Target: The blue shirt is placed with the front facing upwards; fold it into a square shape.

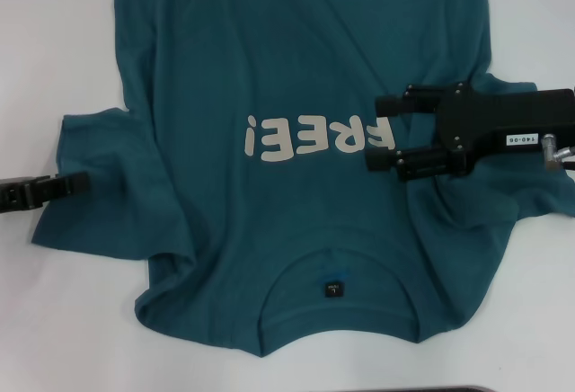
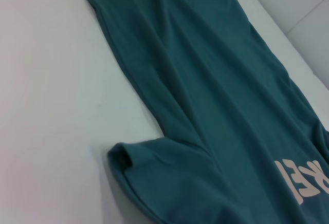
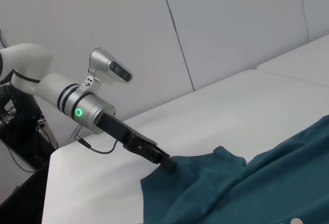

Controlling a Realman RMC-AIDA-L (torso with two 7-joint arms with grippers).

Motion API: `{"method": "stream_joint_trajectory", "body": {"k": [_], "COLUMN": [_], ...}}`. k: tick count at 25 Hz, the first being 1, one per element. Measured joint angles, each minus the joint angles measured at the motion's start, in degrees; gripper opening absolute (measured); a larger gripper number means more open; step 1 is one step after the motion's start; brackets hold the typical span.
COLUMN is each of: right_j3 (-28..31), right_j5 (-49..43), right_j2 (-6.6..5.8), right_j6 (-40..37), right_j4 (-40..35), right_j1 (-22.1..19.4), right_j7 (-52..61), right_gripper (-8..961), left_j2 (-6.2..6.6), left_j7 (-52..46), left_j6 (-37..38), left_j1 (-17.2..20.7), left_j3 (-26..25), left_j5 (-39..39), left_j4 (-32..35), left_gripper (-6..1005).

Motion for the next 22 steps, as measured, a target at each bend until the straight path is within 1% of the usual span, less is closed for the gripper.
{"method": "stream_joint_trajectory", "body": {"k": [9, 14, 15, 18, 19, 22], "right_j3": [0.1, 0.3, 0.4, 0.5, 0.6, 0.6], "right_j5": [0.0, 0.0, 0.0, 0.0, 0.0, 0.4], "right_j2": [0.06, 0.22, 0.30, 0.63, 0.72, 0.79], "right_j6": [-0.1, 0.0, 0.0, 0.0, 0.0, 0.0], "right_j4": [0.3, 0.5, 0.5, 0.5, 0.5, 0.5], "right_j1": [0.0, 0.0, 0.0, 0.0, 0.0, 0.0], "right_j7": [-0.1, -0.1, 0.0, 0.1, 0.2, 0.2], "right_gripper": [914, 913, 913, 913, 913, 913], "left_j2": [0.07, 0.91, 0.91, 2.11, 2.72, 3.42], "left_j7": [-0.3, -1.5, -1.5, -1.6, -1.8, -2.2], "left_j6": [-0.2, -1.0, -1.0, -1.1, -1.1, -1.2], "left_j1": [-0.3, 0.3, 0.3, 0.4, 0.4, 0.4], "left_j3": [-0.3, -0.6, -0.6, -0.8, -0.9, -1.0], "left_j5": [0.0, 0.0, 0.0, 0.0, 0.1, 0.1], "left_j4": [-1.2, -2.6, -2.6, -2.9, -3.0, -3.6], "left_gripper": [30, 10, 6, 2, 2, 2]}}
